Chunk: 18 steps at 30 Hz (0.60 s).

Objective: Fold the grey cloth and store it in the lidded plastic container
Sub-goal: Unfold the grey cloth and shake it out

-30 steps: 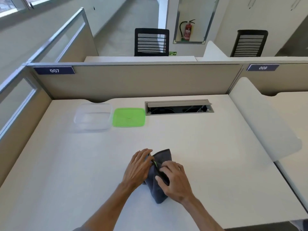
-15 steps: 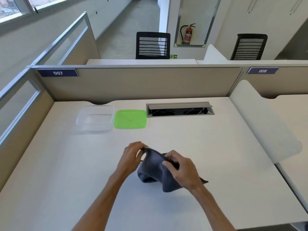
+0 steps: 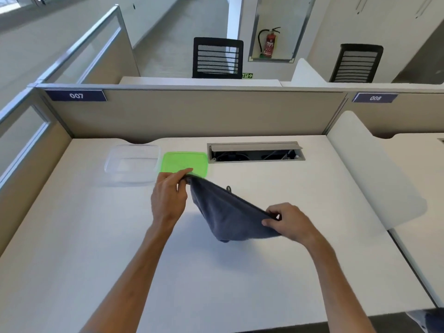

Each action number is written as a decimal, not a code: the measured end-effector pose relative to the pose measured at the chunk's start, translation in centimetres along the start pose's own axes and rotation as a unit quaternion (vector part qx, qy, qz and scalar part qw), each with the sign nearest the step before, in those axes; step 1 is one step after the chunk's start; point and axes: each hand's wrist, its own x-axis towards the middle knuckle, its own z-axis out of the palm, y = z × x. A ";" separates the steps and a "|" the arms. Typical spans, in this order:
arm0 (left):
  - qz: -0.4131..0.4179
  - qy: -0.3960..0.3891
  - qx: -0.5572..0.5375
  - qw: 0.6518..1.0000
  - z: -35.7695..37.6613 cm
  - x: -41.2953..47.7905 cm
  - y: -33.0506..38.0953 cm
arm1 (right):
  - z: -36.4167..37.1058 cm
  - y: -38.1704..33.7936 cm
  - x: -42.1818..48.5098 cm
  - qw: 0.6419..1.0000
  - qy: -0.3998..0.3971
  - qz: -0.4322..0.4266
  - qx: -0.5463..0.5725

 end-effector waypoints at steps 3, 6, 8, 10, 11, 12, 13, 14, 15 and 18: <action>-0.012 0.029 -0.003 1.000 -0.9 0.1 1.1 | -3.0 -1.1 -0.1 0.998 0.066 -0.015 0.000; 0.017 0.055 0.028 0.998 -2.6 0.1 3.6 | -5.4 -2.4 -1.0 0.988 0.135 -0.062 0.046; -0.003 0.020 0.073 0.997 -4.2 0.4 5.1 | -6.9 -2.9 -2.0 0.982 0.132 -0.097 0.092; -0.037 -0.069 0.130 0.988 -6.4 0.4 5.6 | -8.5 -2.7 -3.0 0.985 0.026 -0.116 0.125; -0.044 -0.121 0.147 0.981 -7.7 0.3 5.4 | -9.1 -2.4 -3.5 0.985 -0.043 -0.116 0.124; -0.050 -0.172 0.146 0.973 -9.0 0.1 5.2 | -9.4 -2.0 -3.9 0.983 -0.102 -0.106 0.112; -0.054 -0.221 0.136 0.964 -10.3 -0.2 4.8 | -9.4 -1.5 -4.1 0.981 -0.143 -0.091 0.096; -0.053 -0.272 0.132 0.952 -11.2 -0.4 4.4 | -9.2 -0.9 -4.2 0.980 -0.169 -0.070 0.078; -0.047 -0.325 0.136 0.935 -11.9 -0.7 3.9 | -8.8 -0.5 -4.3 0.978 -0.190 -0.051 0.063; -0.040 -0.441 0.140 0.886 -12.0 -1.9 2.5 | -7.0 0.8 -4.2 0.970 -0.238 -0.009 0.046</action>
